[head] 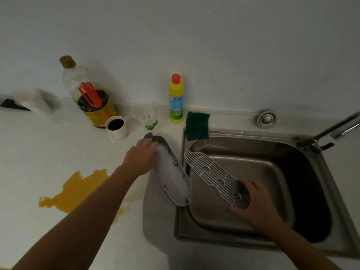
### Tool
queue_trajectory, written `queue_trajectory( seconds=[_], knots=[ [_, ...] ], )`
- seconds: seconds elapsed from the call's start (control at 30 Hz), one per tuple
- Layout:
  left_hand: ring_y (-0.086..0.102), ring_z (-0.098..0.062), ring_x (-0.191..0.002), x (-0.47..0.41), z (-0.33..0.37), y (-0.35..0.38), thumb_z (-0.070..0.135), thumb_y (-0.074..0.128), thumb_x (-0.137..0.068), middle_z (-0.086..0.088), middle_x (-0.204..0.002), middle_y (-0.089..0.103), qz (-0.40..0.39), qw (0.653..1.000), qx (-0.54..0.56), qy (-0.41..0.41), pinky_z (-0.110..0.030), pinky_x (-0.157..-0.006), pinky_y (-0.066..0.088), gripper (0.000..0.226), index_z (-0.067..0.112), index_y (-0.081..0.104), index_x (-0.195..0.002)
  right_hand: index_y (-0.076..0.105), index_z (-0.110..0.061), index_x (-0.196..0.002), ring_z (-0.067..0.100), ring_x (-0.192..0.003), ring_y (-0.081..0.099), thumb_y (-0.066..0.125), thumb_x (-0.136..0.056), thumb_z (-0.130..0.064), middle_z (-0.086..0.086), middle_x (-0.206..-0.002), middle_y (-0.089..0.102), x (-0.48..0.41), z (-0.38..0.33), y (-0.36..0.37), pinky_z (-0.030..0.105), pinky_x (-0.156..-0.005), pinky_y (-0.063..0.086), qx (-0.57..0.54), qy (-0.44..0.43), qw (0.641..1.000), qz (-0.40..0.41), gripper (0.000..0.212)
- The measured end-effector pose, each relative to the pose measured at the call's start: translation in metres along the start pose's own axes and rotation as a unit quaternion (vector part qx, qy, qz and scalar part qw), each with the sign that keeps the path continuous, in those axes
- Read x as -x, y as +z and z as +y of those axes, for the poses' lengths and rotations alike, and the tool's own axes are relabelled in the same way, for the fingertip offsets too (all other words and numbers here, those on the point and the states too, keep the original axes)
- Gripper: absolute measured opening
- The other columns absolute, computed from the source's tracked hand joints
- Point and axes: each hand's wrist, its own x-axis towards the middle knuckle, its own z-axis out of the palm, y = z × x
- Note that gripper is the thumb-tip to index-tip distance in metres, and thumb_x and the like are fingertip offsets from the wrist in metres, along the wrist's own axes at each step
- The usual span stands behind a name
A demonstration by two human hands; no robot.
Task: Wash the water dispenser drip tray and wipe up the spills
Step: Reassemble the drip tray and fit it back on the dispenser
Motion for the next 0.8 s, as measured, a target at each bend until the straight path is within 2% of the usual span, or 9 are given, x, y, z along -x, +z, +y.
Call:
queue_trajectory(
  seconds=[0.13,0.23,0.33,0.5,0.57,0.63,0.7,0.73,0.8],
  knots=[
    [0.061,-0.033,-0.11,0.014,-0.012,0.015,0.032,0.057,-0.098,-0.012,-0.119,0.071,0.061,0.997,-0.025,0.04,-0.044,-0.084,0.054,0.032,0.014,0.069,-0.122,0.052,-0.022,-0.141,0.013,-0.109,0.053,0.076,-0.053,-0.071,-0.008,-0.121,0.045,-0.003,-0.011,-0.003,0.034,-0.097,0.048,-0.011,0.007,1.0,0.014,0.104],
    [0.062,-0.025,-0.091,0.04,-0.021,0.026,0.048,0.044,-0.102,-0.004,-0.092,0.07,0.084,0.996,0.0,0.032,-0.039,-0.076,0.051,0.035,0.021,0.066,-0.095,0.053,-0.02,-0.141,0.013,-0.108,0.051,0.083,-0.055,-0.064,-0.008,-0.119,0.045,-0.015,-0.023,-0.005,0.036,-0.096,0.049,0.01,-0.006,1.0,0.01,0.101],
    [0.058,-0.022,-0.084,0.065,-0.025,0.033,0.062,0.033,-0.1,-0.001,-0.082,0.065,0.077,0.996,0.03,0.02,-0.036,-0.07,0.049,0.051,0.023,0.062,-0.086,0.053,-0.023,-0.14,0.01,-0.108,0.047,0.079,-0.054,-0.07,-0.01,-0.12,0.044,-0.037,-0.037,-0.004,0.031,-0.093,0.043,0.046,-0.036,0.998,0.003,0.101],
    [0.063,-0.017,-0.09,0.081,-0.006,0.028,0.072,0.038,-0.094,0.006,-0.088,0.069,0.046,0.996,0.052,-0.049,-0.03,-0.063,0.046,0.052,0.028,0.065,-0.09,0.05,-0.025,-0.142,0.009,-0.108,0.045,0.07,-0.056,-0.079,-0.005,-0.125,0.048,-0.08,-0.067,0.003,0.032,-0.09,0.049,0.105,-0.103,0.989,-0.025,0.103],
    [0.064,-0.014,-0.09,0.087,-0.011,0.023,0.066,0.051,-0.095,0.009,-0.094,0.07,0.086,0.99,0.098,-0.048,-0.027,-0.064,0.046,0.039,0.03,0.068,-0.099,0.045,-0.03,-0.145,0.004,-0.111,0.037,0.067,-0.059,-0.081,-0.005,-0.131,0.045,-0.096,-0.081,0.009,0.029,-0.09,0.043,0.136,-0.143,0.979,-0.042,0.102],
    [0.061,-0.012,-0.086,0.096,-0.031,0.015,0.058,0.062,-0.092,0.009,-0.094,0.068,0.166,0.972,0.159,-0.049,-0.026,-0.065,0.049,0.032,0.029,0.068,-0.103,0.041,-0.032,-0.146,0.002,-0.114,0.03,0.065,-0.062,-0.083,-0.007,-0.135,0.043,-0.11,-0.095,0.018,0.029,-0.093,0.037,0.159,-0.194,0.966,-0.055,0.101],
    [0.056,-0.011,-0.087,0.102,-0.059,0.01,0.059,0.067,-0.087,0.009,-0.099,0.061,0.215,0.952,0.21,-0.056,-0.025,-0.07,0.049,0.041,0.025,0.063,-0.11,0.042,-0.029,-0.147,0.006,-0.116,0.034,0.065,-0.064,-0.082,-0.004,-0.135,0.046,-0.123,-0.109,0.031,0.03,-0.096,0.036,0.178,-0.237,0.952,-0.076,0.101],
    [0.056,-0.012,-0.093,0.103,-0.073,0.009,0.058,0.074,-0.082,0.007,-0.106,0.061,0.208,0.951,0.221,-0.059,-0.025,-0.076,0.05,0.051,0.024,0.062,-0.118,0.044,-0.027,-0.147,0.01,-0.116,0.038,0.065,-0.065,-0.081,-0.002,-0.135,0.048,-0.128,-0.116,0.038,0.031,-0.098,0.038,0.186,-0.256,0.945,-0.086,0.101],
    [0.057,-0.019,-0.112,0.1,-0.094,0.011,0.052,0.085,-0.074,-0.001,-0.127,0.062,0.134,0.964,0.223,-0.055,-0.035,-0.091,0.052,0.077,0.02,0.058,-0.139,0.044,-0.024,-0.147,0.015,-0.116,0.041,0.067,-0.067,-0.078,0.0,-0.134,0.049,-0.137,-0.127,0.052,0.033,-0.1,0.04,0.19,-0.281,0.936,-0.097,0.099]
  ],
)
